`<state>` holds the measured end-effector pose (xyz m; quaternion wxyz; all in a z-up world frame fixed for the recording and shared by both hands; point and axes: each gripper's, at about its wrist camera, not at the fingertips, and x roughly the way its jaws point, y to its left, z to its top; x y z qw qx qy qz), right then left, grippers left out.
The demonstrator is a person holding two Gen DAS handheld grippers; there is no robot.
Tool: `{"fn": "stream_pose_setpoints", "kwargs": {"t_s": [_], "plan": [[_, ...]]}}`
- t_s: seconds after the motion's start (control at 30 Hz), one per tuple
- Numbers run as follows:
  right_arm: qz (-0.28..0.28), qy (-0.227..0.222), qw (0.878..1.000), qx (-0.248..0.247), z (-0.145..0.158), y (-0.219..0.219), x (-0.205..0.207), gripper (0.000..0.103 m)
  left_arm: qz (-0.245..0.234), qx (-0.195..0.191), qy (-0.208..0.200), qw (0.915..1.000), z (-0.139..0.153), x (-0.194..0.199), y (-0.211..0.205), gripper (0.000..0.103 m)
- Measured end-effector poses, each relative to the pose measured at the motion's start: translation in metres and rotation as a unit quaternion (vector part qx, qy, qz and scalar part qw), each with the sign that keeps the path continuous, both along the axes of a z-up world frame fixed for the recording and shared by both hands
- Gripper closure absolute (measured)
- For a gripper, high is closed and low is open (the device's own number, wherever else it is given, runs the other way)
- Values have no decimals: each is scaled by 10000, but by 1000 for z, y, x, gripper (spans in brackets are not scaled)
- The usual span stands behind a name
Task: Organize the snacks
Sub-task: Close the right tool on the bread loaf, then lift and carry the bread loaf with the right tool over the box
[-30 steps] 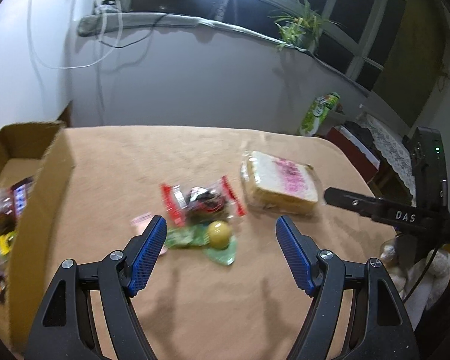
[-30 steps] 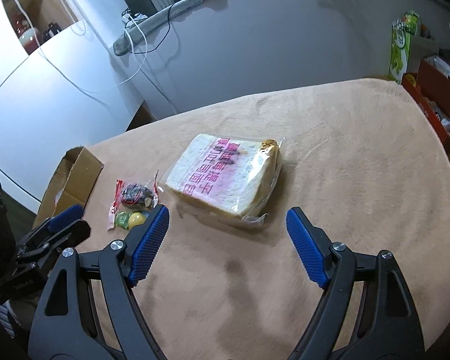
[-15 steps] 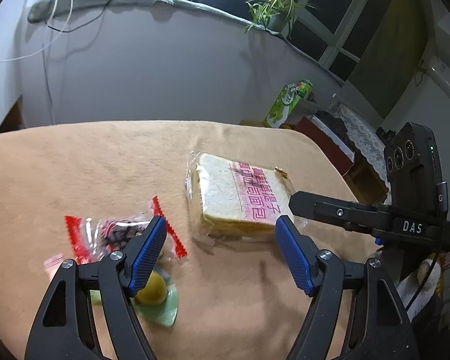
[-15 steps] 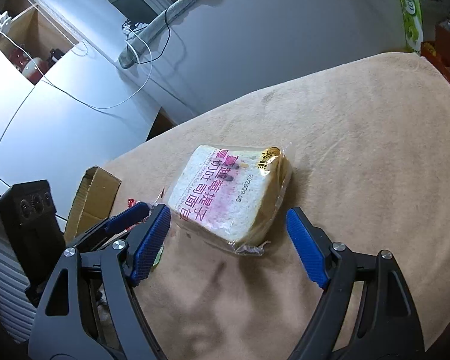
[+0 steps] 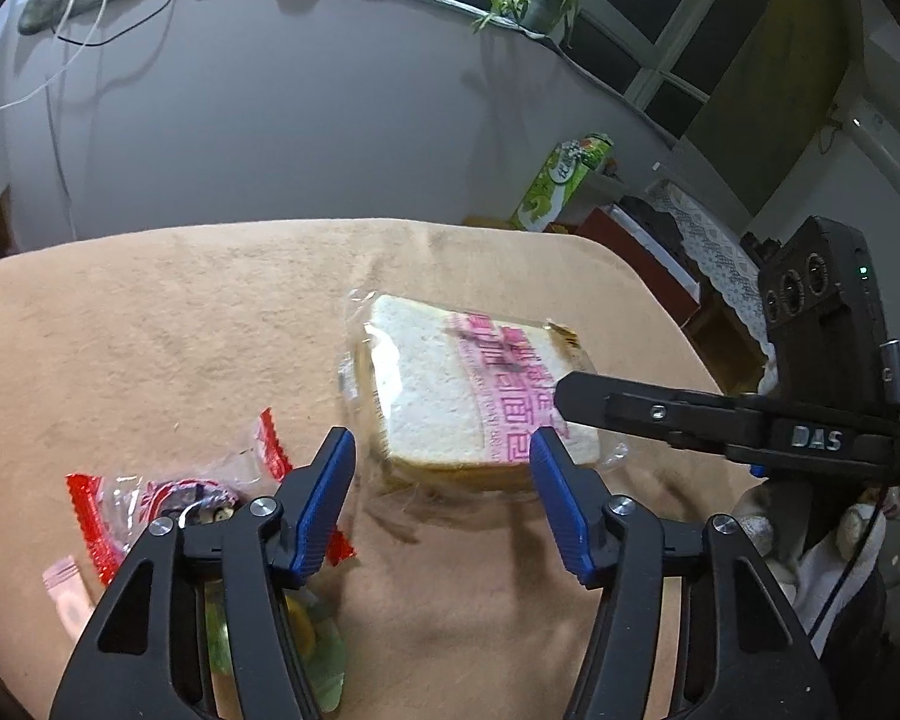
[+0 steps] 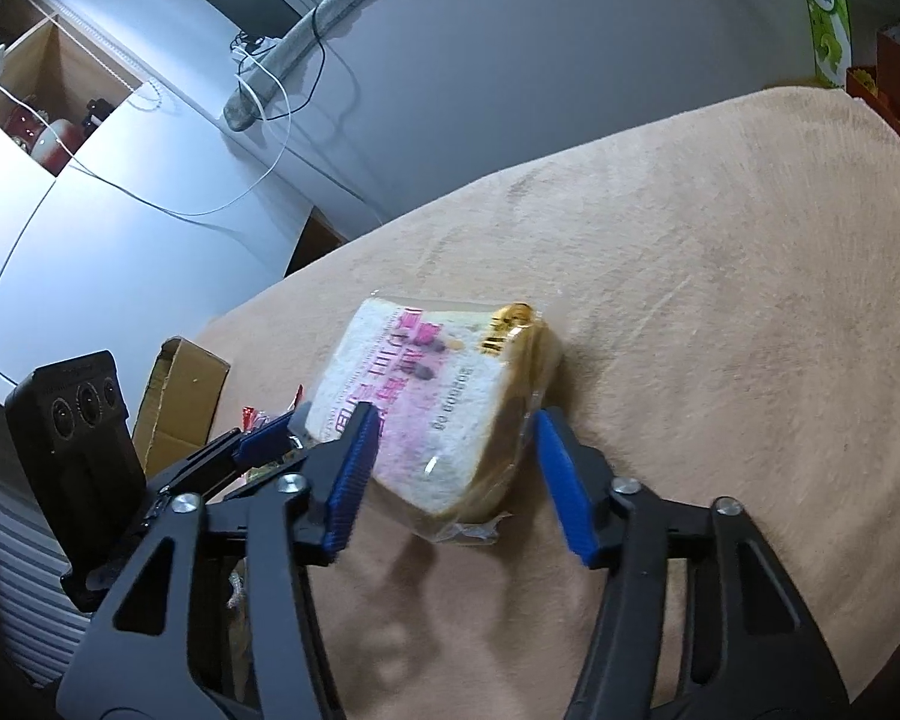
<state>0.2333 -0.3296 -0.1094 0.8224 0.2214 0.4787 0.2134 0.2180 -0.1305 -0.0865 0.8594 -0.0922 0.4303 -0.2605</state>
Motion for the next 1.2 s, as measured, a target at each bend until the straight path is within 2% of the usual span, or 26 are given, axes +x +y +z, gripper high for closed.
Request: {"fn": "stream_pose_setpoints", "kwargs": {"t_s": [0.2, 0.53, 0.9, 1.2], "plan": [[16, 119, 9998, 173, -8, -2, 1, 53, -15, 97, -48, 9999, -1, 1, -5, 43], [-21, 62, 9999, 160, -3, 0, -7, 54, 40, 124, -115, 9998, 5, -6, -5, 43], [92, -203, 9997, 90, 23, 9, -35, 54, 106, 0, -310, 9995, 24, -31, 5, 43], [235, -349, 9991, 102, 43, 30, -61, 54, 229, 98, -570, 9981, 44, -62, 18, 43]]}}
